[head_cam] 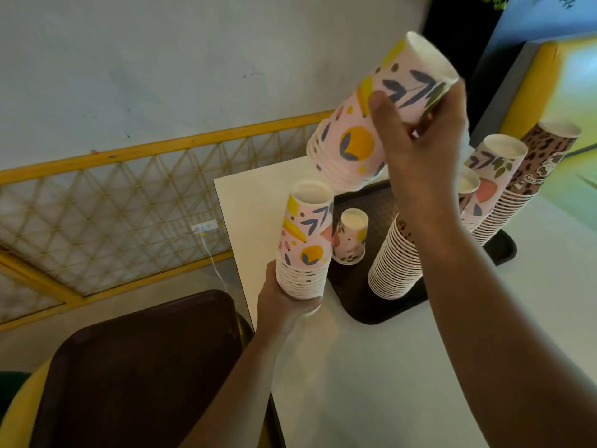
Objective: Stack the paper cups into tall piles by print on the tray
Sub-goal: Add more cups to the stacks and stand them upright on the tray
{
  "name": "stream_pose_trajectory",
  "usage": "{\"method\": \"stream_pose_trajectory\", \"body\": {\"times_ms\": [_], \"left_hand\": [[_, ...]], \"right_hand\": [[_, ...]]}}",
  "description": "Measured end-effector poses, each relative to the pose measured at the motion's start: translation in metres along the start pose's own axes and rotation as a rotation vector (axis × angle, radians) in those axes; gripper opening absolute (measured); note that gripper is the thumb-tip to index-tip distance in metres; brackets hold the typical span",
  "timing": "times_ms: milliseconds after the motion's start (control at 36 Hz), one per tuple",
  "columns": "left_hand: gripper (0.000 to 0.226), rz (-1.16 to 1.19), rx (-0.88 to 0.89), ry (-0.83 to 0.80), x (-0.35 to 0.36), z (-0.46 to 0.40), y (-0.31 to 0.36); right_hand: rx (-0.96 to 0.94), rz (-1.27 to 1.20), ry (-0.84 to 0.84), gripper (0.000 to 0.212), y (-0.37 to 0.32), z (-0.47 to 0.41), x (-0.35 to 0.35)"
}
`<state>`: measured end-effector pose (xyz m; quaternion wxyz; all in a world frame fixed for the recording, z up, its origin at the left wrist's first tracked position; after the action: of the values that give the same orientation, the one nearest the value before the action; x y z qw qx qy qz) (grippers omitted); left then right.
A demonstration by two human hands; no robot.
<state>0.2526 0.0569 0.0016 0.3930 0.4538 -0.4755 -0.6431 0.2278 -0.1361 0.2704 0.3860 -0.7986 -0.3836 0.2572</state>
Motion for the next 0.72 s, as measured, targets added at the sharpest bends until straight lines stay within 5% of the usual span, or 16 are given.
{"method": "stream_pose_trajectory", "body": {"times_ms": [167, 556, 722], "left_hand": [[0.081, 0.018, 0.011, 0.082, -0.013, -0.01, 0.003], [0.08, 0.09, 0.0, 0.066, -0.014, -0.015, -0.002], [0.074, 0.057, -0.014, 0.052, -0.013, -0.016, -0.005]], "right_hand": [[0.049, 0.217, 0.019, 0.063, 0.044, -0.001, 0.012], [0.406, 0.481, -0.093, 0.068, 0.161, 0.056, 0.044], [0.526, 0.396, -0.126, 0.069, 0.197, 0.075, 0.047]]}}
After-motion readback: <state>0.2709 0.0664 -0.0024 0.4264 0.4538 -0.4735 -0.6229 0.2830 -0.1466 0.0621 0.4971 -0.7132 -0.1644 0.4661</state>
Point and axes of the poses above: each hand's wrist, its own z-axis away from the middle knuckle, its own x-axis out of the palm, y = z × x, the point moved 9 cm from there along -z, towards the middle knuckle, and after that the axes turned 9 degrees about -y, right-handed, at the moved point
